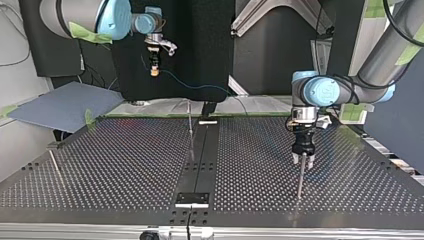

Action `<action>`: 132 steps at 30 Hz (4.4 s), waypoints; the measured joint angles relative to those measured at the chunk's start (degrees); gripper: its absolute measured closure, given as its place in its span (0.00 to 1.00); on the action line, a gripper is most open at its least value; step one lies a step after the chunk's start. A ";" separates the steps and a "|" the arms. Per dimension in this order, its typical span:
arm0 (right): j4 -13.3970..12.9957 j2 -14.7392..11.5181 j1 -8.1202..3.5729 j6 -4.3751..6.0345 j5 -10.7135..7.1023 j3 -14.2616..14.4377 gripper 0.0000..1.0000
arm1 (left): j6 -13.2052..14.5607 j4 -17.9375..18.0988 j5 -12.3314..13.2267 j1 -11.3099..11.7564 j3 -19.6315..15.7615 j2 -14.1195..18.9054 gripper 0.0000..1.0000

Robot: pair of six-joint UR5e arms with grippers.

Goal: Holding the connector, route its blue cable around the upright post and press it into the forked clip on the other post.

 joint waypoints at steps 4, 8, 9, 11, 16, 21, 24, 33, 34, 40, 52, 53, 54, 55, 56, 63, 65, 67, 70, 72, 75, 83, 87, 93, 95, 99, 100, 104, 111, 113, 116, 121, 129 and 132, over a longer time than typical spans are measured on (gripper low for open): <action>-0.23 -0.77 -0.22 -0.06 -0.24 -0.05 1.00 | 0.02 -0.14 0.00 -0.32 -0.01 0.00 0.07; 0.12 -1.10 -0.39 -0.04 -0.89 -0.55 1.00 | 0.02 -1.12 0.00 -1.12 -0.01 0.00 0.07; 0.33 -1.13 -0.42 -0.05 -0.98 -0.75 1.00 | 0.02 -1.40 0.00 -1.33 -0.03 0.00 0.07; 0.87 -1.17 -0.44 -0.11 -1.11 -1.16 1.00 | 0.02 -2.18 0.00 -1.80 -0.03 0.00 0.07; 1.45 -1.22 -0.45 -0.16 -1.31 -1.61 1.00 | 0.35 -4.36 -0.22 -2.53 -0.09 0.05 0.05; 1.64 -1.24 -0.49 -0.20 -1.41 -1.76 1.00 | 2.12 -6.65 -0.82 -3.22 -0.61 0.09 0.05; 1.69 -1.24 -0.47 -0.20 -1.55 -1.77 1.00 | 3.50 -7.80 -1.03 -3.80 -1.21 0.57 0.05; 1.84 -1.24 -0.30 -0.20 -1.65 -1.79 1.00 | 5.14 -10.13 -1.59 -4.21 -2.83 4.41 0.05; 1.86 -1.24 -0.30 -0.22 -1.65 -1.79 1.00 | 5.16 -10.49 -1.59 -4.21 -2.95 4.79 0.05; 2.14 -1.24 -0.25 -0.36 -1.65 -1.82 1.00 | 5.31 -12.09 -1.07 -4.23 -4.67 7.52 0.05; 2.68 -1.24 -0.08 -0.44 -1.65 -2.03 1.00 | 5.60 -16.36 1.66 -3.98 -9.49 13.25 0.05; 2.73 -1.24 -0.06 -0.45 -1.65 -2.05 1.00 | 5.69 -16.89 1.94 -3.93 -9.71 13.81 0.05; 2.75 -1.24 -0.06 -0.45 -1.65 -2.07 1.00 | 5.79 -17.29 2.12 -3.91 -9.84 14.22 0.05; 2.77 -1.25 -0.07 -0.46 -1.65 -2.09 1.00 | 5.92 -17.71 2.25 -3.91 -9.96 14.64 0.05; 2.80 -1.26 -0.06 -0.46 -1.65 -2.10 1.00 | 6.18 -18.31 2.35 -3.92 -10.10 15.21 0.05; 2.89 -1.27 -0.03 -0.46 -1.65 -2.14 1.00 | 8.75 -21.40 1.61 -3.67 -10.35 18.32 0.03; 2.89 -1.27 -0.02 -0.46 -1.65 -2.14 1.00 | 9.67 -22.33 0.99 -3.54 -10.29 19.25 0.00; 2.90 -1.27 -0.02 -0.47 -1.65 -2.14 1.00 | 10.49 -23.15 0.48 -3.46 -10.20 20.07 0.00; 2.89 -1.26 -0.02 -0.47 -1.66 -2.14 1.00 | 11.90 -24.55 -0.23 -3.35 -9.88 21.50 0.00; 2.90 -1.26 -0.02 -0.46 -1.70 -2.14 1.00 | 12.86 -25.55 -0.45 -3.28 -9.64 22.46 0.00; 2.90 -1.26 -0.01 -0.46 -1.79 -2.14 1.00 | 14.12 -26.79 -0.57 -3.11 -9.13 23.71 0.00; 2.98 -1.26 0.04 -0.47 -2.07 -2.15 1.00 | 17.85 -30.52 -0.08 -2.29 -6.74 27.44 0.00; 3.09 -1.25 0.04 -0.46 -2.08 -2.20 1.00 | 19.61 -32.28 0.36 -1.88 -5.15 29.19 0.00; 3.27 -1.27 0.06 -0.46 -2.09 -2.32 1.00 | 21.46 -35.34 1.98 -1.34 -2.43 30.54 0.00; 3.40 -1.26 0.06 -0.46 -2.09 -2.38 1.00 | 21.97 -36.32 2.30 -1.26 -1.51 30.42 0.00; 3.60 -1.26 0.06 -0.47 -2.09 -2.47 1.00 | 23.24 -38.10 2.49 -1.28 0.26 29.51 0.00; 3.63 -1.26 0.06 -0.47 -2.09 -2.47 1.00 | 23.55 -38.47 2.52 -1.33 0.63 29.21 0.00; 3.68 -1.25 0.07 -0.47 -2.09 -2.48 1.00 | 25.18 -40.21 2.77 -1.71 2.37 27.88 0.00; 3.68 -1.26 0.07 -0.47 -2.09 -2.51 1.00 | 28.30 -43.37 2.89 -1.89 4.62 27.52 0.00; 3.68 -1.26 0.07 -0.47 -2.09 -2.54 1.00 | 29.19 -44.26 2.86 -1.94 4.90 27.62 0.00; 3.69 -1.28 0.07 -0.47 -2.09 -2.53 1.00 | 29.93 -45.65 2.72 -2.10 4.94 27.71 0.00; 3.69 -1.28 0.06 -0.46 -2.14 -2.55 1.00 | 30.22 -47.73 2.32 -2.54 4.70 27.74 0.00; 3.69 -1.27 0.07 -0.47 -2.20 -2.55 1.00 | 30.25 -51.47 1.51 -2.96 4.83 27.75 0.00; 3.69 -1.27 0.07 -0.47 -2.24 -2.56 1.00 | 30.25 -52.88 1.51 -2.97 4.92 27.76 0.00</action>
